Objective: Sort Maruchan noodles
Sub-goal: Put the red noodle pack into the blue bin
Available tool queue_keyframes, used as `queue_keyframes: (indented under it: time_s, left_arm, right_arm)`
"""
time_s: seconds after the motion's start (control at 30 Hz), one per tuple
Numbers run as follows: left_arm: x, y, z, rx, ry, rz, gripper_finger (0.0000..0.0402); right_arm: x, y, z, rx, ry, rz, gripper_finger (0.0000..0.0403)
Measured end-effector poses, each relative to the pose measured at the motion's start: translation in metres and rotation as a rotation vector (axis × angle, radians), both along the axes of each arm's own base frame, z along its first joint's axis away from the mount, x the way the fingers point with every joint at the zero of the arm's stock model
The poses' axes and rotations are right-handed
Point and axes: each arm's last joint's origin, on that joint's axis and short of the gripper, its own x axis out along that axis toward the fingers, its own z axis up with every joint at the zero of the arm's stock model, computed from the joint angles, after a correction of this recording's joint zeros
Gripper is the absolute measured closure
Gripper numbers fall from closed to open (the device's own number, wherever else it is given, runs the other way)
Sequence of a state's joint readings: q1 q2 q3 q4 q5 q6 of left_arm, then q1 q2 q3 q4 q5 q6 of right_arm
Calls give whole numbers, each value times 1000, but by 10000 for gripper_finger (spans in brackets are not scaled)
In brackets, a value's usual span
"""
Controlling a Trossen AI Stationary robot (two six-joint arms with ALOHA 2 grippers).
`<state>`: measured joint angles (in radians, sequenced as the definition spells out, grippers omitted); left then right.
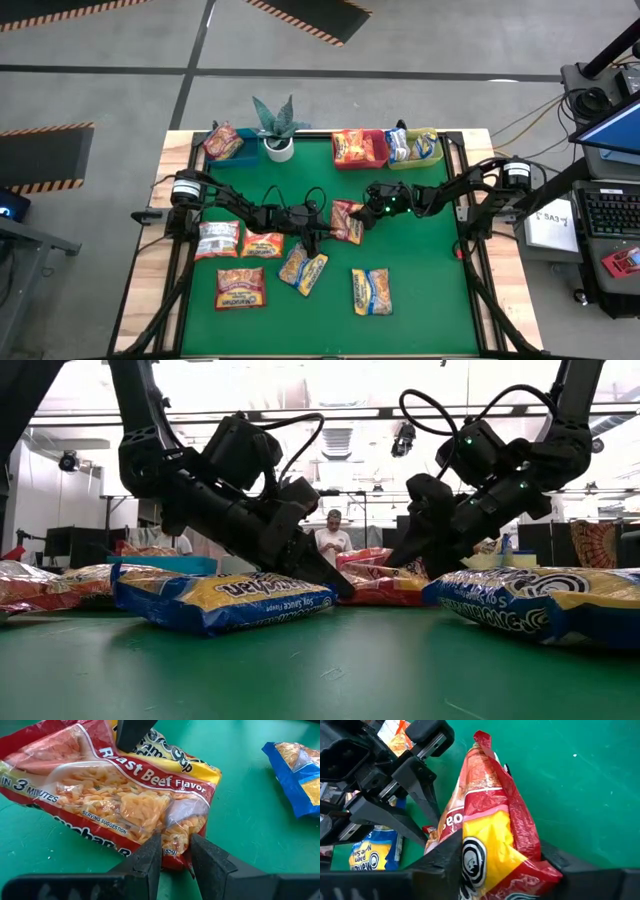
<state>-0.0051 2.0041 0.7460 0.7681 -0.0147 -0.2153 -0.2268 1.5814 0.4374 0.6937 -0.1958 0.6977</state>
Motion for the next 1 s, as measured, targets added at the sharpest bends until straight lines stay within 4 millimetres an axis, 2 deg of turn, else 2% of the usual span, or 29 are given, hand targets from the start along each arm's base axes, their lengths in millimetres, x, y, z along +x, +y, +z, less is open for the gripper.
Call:
queue_keyframes:
  time_s: [0.23,0.5,0.87,1.0]
  left_arm:
    - [-1,0,5,1,-1,1,316]
    - [-4,0,24,63,-18,-31,311]
    - [-26,5,63,181,-82,-28,237]
    - [-36,11,76,211,-178,4,211]
  right_arm:
    - [0,0,0,-13,0,6,288]
    - [0,0,3,-76,-9,37,312]
    - [0,3,19,-256,-69,122,315]
    - [7,11,30,-367,-116,199,315]
